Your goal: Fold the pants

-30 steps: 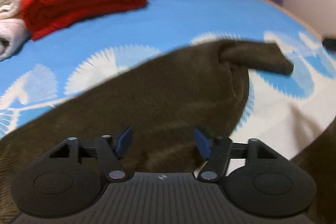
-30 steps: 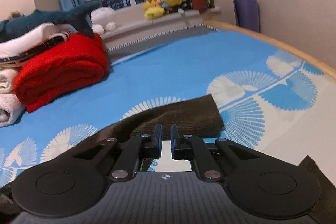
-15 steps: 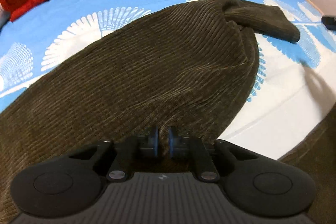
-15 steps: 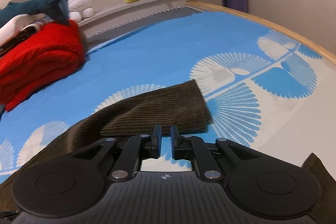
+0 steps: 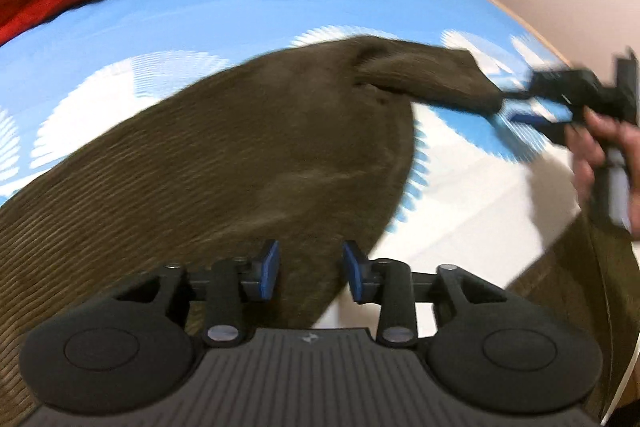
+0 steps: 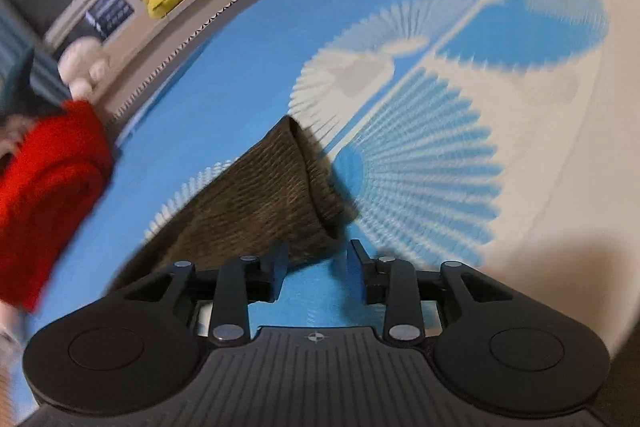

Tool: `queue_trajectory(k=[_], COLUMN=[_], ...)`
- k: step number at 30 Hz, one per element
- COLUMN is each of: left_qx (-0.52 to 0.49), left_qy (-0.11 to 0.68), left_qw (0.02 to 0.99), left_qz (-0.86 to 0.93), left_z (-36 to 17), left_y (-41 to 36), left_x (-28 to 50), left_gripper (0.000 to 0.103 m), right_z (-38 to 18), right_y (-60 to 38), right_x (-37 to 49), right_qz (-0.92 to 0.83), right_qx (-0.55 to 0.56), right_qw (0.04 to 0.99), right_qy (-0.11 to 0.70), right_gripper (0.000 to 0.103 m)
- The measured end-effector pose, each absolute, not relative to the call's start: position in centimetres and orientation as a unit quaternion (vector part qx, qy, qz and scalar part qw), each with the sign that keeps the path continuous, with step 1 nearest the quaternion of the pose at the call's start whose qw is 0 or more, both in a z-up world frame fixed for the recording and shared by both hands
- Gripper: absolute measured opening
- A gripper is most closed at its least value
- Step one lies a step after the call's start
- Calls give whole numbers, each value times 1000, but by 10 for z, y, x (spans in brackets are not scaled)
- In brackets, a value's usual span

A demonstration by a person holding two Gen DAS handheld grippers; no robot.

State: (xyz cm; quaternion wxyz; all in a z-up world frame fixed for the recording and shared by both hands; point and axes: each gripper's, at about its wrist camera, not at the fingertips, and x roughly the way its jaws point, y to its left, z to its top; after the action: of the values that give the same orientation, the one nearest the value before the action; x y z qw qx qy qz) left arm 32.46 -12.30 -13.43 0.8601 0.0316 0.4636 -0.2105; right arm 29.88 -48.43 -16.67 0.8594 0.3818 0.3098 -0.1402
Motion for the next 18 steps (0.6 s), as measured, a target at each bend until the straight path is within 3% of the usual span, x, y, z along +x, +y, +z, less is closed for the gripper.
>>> queue_trajectory(k=[2,4,7,8,9,11,18], left_qx=[56,83,116,114,113,108,113], left_qy=[468,479,484,482,484,485,473], left_qw=[855,849,846,847,845,844,824], left_qz=[-215,-206,-191,-194,-198,-201,-293], left_z=[-145,-155,-169,-169,-168,-163,-126], left_y=[-135,-141,-141,-138,-137,-133,-116], left_x=[324,323,322,323,324,326,318], left_gripper=[58,58,43,23,15,12,11], right_z=[-175,-182,-189,-188,-185,-179,-88], right_y=[-488,-488,-487,-486,-485,-486,-504], right_x=[306,314,321,324,326,328,321], right_qz=[-137,-140,-151,-155,-159,-157,-192], right_qx=[409,422,431,423,417,413,335], right_qw=[850,842,838,842,845,854,905], right_qy=[302,304,298,297,295,276,178], right_gripper=[40,43,40,29,21,12,7])
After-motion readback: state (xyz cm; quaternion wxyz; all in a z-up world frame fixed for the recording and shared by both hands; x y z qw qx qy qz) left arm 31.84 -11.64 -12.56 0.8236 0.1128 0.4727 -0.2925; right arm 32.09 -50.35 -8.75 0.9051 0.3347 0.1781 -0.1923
